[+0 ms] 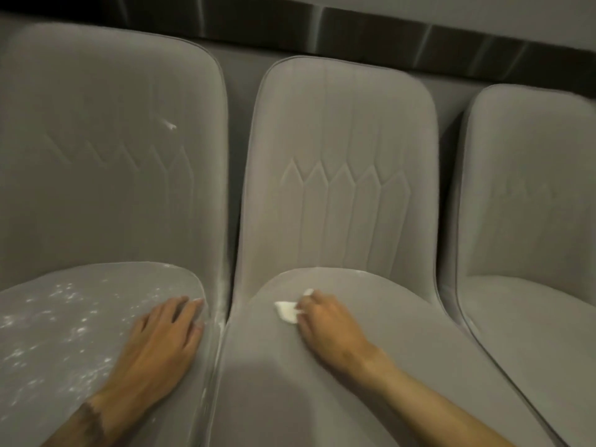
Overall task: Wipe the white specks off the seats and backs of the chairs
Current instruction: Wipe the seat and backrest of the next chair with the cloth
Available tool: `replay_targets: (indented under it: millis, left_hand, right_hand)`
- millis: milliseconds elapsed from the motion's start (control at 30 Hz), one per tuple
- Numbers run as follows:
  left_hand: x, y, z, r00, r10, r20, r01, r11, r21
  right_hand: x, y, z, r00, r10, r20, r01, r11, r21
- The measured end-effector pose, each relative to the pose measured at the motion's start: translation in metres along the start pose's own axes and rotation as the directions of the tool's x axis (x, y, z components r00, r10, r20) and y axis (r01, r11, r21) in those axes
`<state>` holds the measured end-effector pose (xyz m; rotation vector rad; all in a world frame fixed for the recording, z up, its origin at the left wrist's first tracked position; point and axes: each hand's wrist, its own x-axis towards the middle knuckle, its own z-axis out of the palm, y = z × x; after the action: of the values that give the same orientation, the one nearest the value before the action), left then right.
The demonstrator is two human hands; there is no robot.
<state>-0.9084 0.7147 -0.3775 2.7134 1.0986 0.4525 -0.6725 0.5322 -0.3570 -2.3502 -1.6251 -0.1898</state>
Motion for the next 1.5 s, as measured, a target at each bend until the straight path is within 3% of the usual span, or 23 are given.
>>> replay_targets:
  millis: [67, 167, 267, 367, 467, 567, 633, 700, 767, 933, 1233, 1500]
  left_hand:
    - [0.001, 0.000, 0.003, 1.000, 0.014, 0.008, -0.013, 1.000, -0.019]
    - [0.004, -0.001, 0.008, 1.000, 0.028, 0.015, -0.027, 0.999, -0.029]
    - [0.007, 0.002, 0.013, 0.999, 0.036, 0.008, -0.036, 0.999, -0.027]
    - [0.011, 0.006, 0.016, 1.000, 0.028, -0.001, -0.028, 0.999, -0.039]
    - [0.012, 0.004, 0.018, 1.000, 0.020, 0.003, -0.020, 1.000, -0.020]
    - [0.013, 0.002, 0.016, 1.000, 0.008, 0.010, -0.008, 1.000, -0.001]
    - [0.014, 0.004, 0.016, 1.000, 0.009, 0.015, -0.009, 1.000, 0.016]
    - [0.017, 0.006, 0.016, 1.000, 0.007, 0.017, -0.008, 0.999, 0.033]
    - [0.019, 0.009, 0.016, 1.000, 0.002, 0.012, -0.002, 0.998, 0.056]
    - [0.009, 0.021, 0.014, 1.000, 0.003, 0.006, -0.003, 0.994, 0.105]
    - [-0.009, 0.012, -0.004, 0.994, 0.103, 0.041, -0.105, 0.993, 0.061]
    - [-0.015, -0.042, -0.025, 0.969, 0.232, 0.089, -0.236, 0.971, 0.038]
  right_hand:
    - [-0.011, 0.048, -0.013, 0.976, 0.218, -0.025, -0.219, 0.975, -0.042]
    - [-0.011, 0.109, -0.033, 0.849, 0.524, -0.071, -0.528, 0.847, -0.059]
    - [0.012, 0.136, -0.030, 0.737, 0.662, -0.136, -0.668, 0.744, 0.009]
    - [0.051, 0.124, -0.008, 0.759, 0.638, -0.131, -0.637, 0.769, 0.057]
    - [0.082, 0.095, 0.015, 0.835, 0.538, -0.118, -0.528, 0.843, 0.105]
    - [0.089, 0.068, 0.025, 0.966, 0.249, -0.064, -0.238, 0.960, 0.148]
    - [0.084, 0.066, 0.022, 0.996, 0.083, -0.017, -0.078, 0.981, 0.178]
    - [0.080, 0.085, 0.017, 0.991, 0.119, -0.056, -0.112, 0.988, 0.102]
    - [0.074, 0.107, 0.017, 0.962, 0.247, -0.113, -0.247, 0.969, 0.012]
    - [0.086, 0.101, 0.024, 0.933, 0.341, -0.114, -0.320, 0.933, 0.164]
    - [0.089, 0.000, 0.020, 0.993, 0.118, 0.012, -0.117, 0.952, 0.284]
    - [0.029, -0.093, 0.025, 0.990, 0.139, -0.040, -0.118, 0.939, 0.323]
